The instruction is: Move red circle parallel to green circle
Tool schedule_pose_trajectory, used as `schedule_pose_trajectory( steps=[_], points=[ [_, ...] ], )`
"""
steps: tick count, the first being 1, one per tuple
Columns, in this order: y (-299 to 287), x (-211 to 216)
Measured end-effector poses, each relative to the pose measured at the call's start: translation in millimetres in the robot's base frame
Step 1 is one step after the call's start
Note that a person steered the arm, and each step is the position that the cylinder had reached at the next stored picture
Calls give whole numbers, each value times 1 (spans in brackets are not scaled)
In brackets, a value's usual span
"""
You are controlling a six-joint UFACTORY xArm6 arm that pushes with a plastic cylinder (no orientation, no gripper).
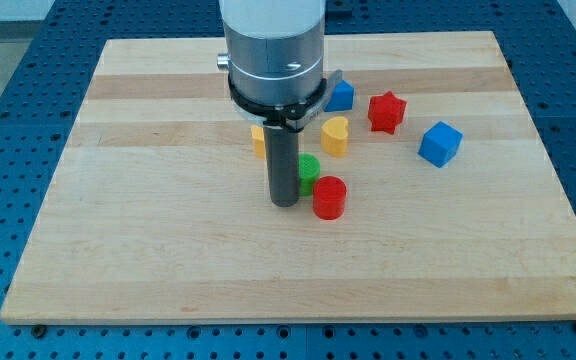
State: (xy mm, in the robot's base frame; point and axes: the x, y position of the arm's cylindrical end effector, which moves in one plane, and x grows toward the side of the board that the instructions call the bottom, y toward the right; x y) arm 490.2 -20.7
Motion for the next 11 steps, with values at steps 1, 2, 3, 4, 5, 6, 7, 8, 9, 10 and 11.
schedule_pose_trajectory(
  steps=[1, 2, 3, 4, 5, 6, 7, 8, 9, 10, 11],
  points=[
    [-1, 0],
    [-8, 2],
    [-13, 13],
    [-12, 18],
    [-3, 18],
    [13, 18],
    [33, 18],
    [55, 18],
    [74, 18],
    [82, 19],
    [93, 22]
  ],
)
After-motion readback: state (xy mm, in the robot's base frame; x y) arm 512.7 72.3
